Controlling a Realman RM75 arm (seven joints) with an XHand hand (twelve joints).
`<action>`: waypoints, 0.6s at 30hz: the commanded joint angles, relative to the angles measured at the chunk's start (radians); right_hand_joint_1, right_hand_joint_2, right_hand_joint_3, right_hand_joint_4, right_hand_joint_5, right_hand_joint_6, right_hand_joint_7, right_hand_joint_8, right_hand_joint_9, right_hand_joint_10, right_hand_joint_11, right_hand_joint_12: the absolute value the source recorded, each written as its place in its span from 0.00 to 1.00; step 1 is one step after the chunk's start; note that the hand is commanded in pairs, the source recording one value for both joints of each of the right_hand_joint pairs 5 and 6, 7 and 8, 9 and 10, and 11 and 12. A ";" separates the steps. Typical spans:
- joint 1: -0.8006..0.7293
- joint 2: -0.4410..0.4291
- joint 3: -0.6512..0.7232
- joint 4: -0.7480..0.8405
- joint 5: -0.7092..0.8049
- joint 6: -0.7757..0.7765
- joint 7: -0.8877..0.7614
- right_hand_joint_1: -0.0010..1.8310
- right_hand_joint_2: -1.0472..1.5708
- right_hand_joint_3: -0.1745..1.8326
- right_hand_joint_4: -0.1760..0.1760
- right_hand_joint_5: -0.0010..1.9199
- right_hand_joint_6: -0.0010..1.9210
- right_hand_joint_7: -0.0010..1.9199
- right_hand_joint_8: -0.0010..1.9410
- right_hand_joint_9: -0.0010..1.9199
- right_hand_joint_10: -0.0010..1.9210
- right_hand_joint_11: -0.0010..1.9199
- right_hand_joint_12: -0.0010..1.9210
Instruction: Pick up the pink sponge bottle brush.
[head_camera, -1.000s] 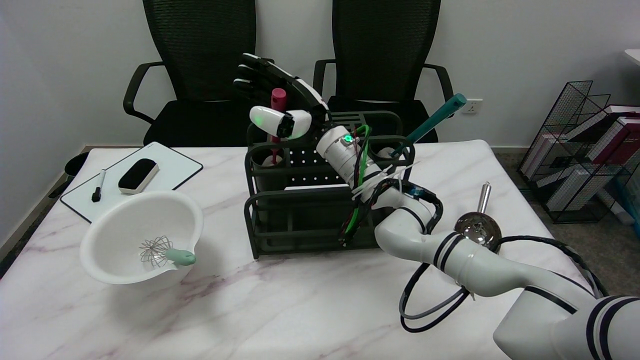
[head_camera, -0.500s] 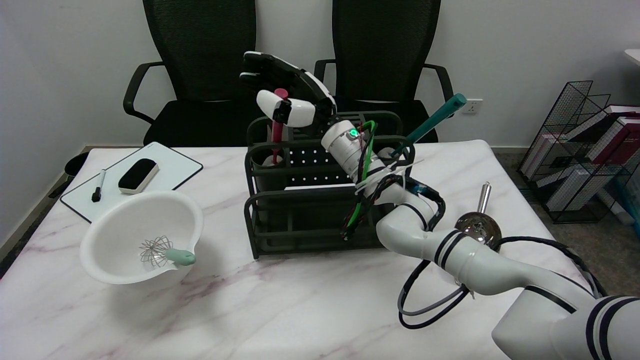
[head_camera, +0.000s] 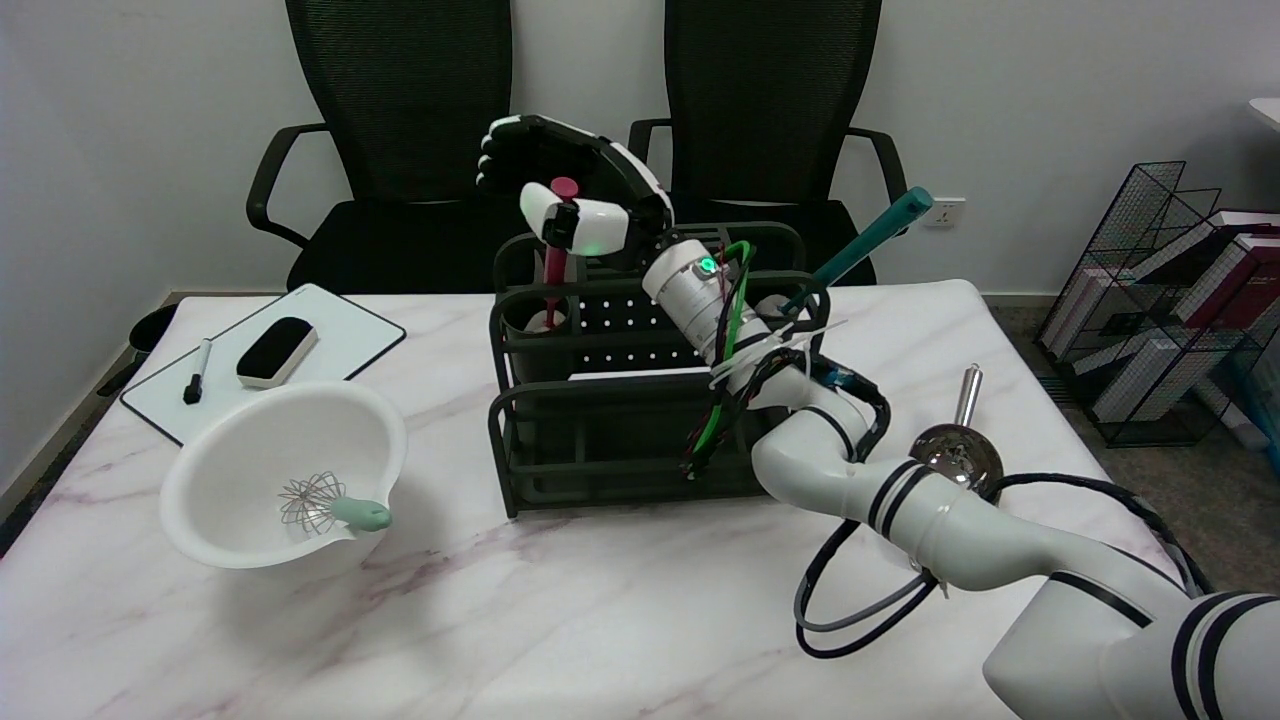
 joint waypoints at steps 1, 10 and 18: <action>-0.004 -0.004 -0.006 0.002 0.004 -0.003 0.000 0.72 0.52 0.78 0.50 0.43 0.43 0.44 0.44 0.38 0.38 0.35 0.35; -0.012 -0.008 -0.024 0.002 0.004 -0.003 0.000 0.69 0.50 0.75 0.50 0.46 0.46 0.52 0.51 0.46 0.46 0.37 0.37; -0.023 -0.010 -0.028 0.003 0.004 0.004 0.006 0.68 0.56 0.61 0.50 0.46 0.46 0.59 0.58 0.62 0.62 0.59 0.59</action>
